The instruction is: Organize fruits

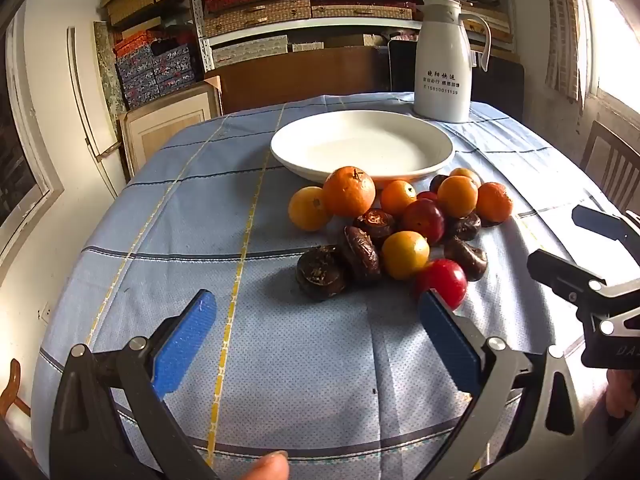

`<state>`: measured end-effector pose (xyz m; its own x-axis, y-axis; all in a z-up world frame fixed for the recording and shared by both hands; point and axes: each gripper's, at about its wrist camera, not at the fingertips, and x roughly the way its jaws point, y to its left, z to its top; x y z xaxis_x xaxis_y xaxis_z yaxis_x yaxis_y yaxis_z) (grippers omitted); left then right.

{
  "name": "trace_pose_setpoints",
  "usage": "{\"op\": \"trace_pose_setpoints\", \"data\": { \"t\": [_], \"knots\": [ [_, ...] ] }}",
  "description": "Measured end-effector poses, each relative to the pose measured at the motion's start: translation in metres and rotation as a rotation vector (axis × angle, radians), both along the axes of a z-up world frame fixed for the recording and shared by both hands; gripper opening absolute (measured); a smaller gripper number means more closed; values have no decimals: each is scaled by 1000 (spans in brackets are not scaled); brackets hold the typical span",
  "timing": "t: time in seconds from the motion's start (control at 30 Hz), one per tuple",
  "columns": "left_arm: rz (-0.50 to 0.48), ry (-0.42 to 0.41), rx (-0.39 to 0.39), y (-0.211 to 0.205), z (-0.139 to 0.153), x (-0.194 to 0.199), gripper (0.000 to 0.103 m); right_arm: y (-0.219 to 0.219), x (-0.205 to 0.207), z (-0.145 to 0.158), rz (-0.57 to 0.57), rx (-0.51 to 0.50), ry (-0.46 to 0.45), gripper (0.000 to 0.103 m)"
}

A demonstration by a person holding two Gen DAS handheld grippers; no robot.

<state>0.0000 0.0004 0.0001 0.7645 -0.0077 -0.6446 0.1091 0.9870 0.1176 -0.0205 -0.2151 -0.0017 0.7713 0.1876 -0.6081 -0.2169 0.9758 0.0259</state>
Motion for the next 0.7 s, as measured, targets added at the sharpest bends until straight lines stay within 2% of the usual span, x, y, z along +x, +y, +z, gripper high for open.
{"op": "trace_pose_setpoints", "data": {
  "t": [0.7],
  "knots": [
    [-2, 5, -6, -1, 0, -1, 99, -1, 1, 0, -8, 4, 0, 100]
  ]
}}
